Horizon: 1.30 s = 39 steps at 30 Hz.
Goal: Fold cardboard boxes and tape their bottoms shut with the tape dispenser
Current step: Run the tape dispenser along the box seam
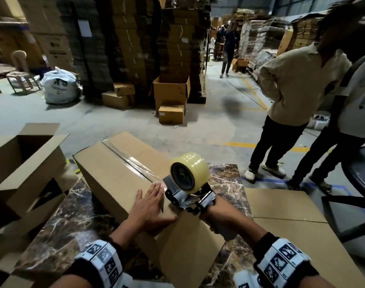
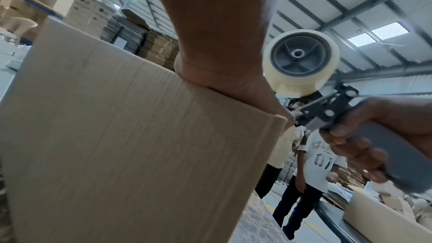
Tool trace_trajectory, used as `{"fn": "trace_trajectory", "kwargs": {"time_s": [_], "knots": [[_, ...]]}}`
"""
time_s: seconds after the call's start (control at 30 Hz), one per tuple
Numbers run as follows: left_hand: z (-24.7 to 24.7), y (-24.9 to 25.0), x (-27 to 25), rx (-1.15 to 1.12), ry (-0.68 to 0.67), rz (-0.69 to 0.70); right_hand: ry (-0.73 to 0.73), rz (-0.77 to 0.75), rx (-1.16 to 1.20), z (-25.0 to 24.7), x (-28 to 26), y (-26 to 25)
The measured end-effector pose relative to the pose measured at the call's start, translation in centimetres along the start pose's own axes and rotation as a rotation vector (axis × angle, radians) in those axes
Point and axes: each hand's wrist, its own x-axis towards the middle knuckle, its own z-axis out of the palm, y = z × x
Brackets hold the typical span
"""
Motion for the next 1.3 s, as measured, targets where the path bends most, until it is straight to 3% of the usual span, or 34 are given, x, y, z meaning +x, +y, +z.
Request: {"fn": "trace_trajectory", "kwargs": {"time_s": [0.23, 0.43, 0.7, 0.87, 1.07, 1.2, 1.3], "knots": [[-0.3, 0.7, -0.2, 0.029, -0.024, 0.007, -0.035, -0.006, 0.154, -2.3, -3.2, 4.6], [-0.3, 1.3, -0.5, 0.077, -0.019, 0.210, 0.010, -0.041, 0.145, -1.3, -3.3, 4.8], [-0.1, 1.1, -0.2, 0.086, -0.033, 0.241, -0.009, -0.123, 0.226, -2.0, -4.0, 6.7], [0.2, 1.0, -0.4, 0.029, -0.015, 0.238, 0.049, -0.043, 0.084, -3.3, -5.8, 9.9], [0.5, 1.1, -0.4, -0.003, 0.007, 0.256, 0.097, -0.081, 0.088, -0.2, -3.4, 10.5], [0.3, 0.9, -0.4, -0.009, 0.006, 0.234, -0.024, 0.078, 0.032, 1.5, 0.2, 13.9], [0.2, 1.1, -0.6, -0.017, 0.011, 0.228, -0.008, 0.188, 0.071, 2.1, -0.3, 15.5]]}}
